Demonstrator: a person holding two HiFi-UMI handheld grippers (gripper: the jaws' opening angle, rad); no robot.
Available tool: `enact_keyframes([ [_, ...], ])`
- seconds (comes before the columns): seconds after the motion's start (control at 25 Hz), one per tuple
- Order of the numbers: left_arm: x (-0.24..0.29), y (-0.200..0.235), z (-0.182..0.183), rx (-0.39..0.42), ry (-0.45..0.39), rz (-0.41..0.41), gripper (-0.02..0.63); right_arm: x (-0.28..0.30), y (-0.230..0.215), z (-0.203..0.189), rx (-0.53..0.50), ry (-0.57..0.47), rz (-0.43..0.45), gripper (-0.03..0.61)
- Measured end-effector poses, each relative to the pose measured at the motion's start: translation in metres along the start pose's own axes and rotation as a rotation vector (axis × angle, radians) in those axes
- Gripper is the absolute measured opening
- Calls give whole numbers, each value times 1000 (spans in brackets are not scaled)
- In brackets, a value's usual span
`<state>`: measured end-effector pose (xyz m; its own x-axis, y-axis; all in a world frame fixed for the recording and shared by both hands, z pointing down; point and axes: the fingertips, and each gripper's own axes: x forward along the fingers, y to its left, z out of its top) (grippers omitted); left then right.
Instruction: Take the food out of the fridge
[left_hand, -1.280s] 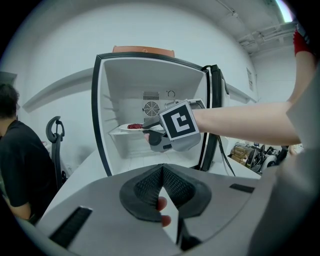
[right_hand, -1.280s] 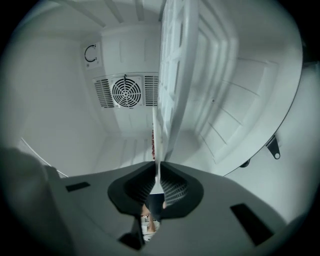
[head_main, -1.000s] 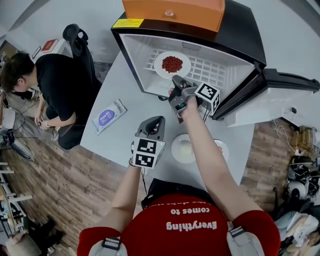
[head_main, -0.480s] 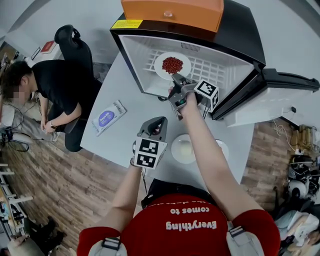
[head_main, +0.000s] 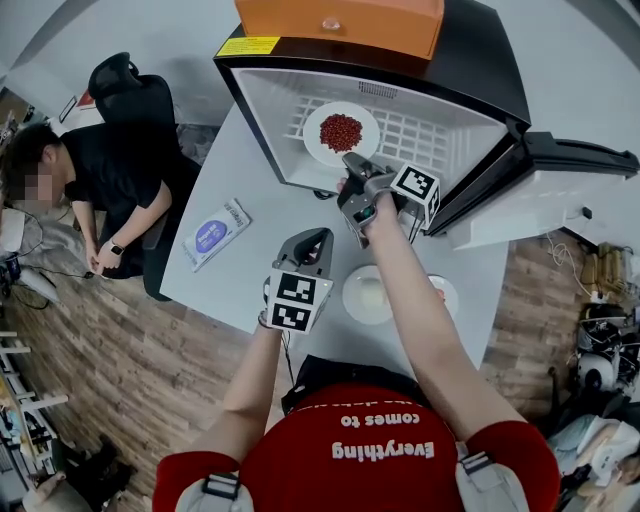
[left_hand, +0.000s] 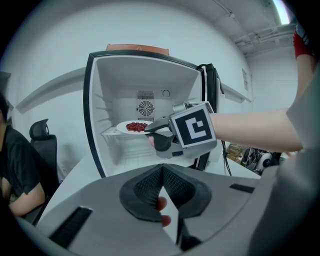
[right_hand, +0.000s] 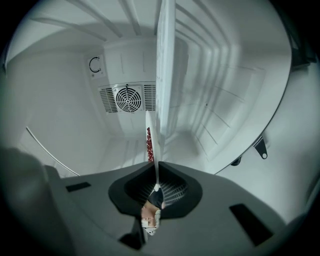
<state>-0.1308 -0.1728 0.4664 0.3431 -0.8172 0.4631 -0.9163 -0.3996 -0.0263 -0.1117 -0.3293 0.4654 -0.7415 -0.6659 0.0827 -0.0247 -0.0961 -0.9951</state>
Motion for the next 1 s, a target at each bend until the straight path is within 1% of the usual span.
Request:
enact_keyframes([
  [0.24, -3, 6, 5, -12, -15, 8, 5, -15, 0, -9, 21, 25, 18, 23],
  [0.48, -6, 7, 8, -13, -25, 13, 5, -33, -5, -12, 7, 32, -3, 23],
  [0.64, -7, 2, 11, -6, -31, 6, 5, -46, -7, -24, 23, 53, 1, 23],
  [0.8, -10, -1, 12, -7, -39, 2, 5, -61, -9, -36, 3, 80, 7, 23],
  [1.0, -14, 2, 7, -23, -36, 11, 5, -81, -18, -50, -4, 102, -9, 23],
])
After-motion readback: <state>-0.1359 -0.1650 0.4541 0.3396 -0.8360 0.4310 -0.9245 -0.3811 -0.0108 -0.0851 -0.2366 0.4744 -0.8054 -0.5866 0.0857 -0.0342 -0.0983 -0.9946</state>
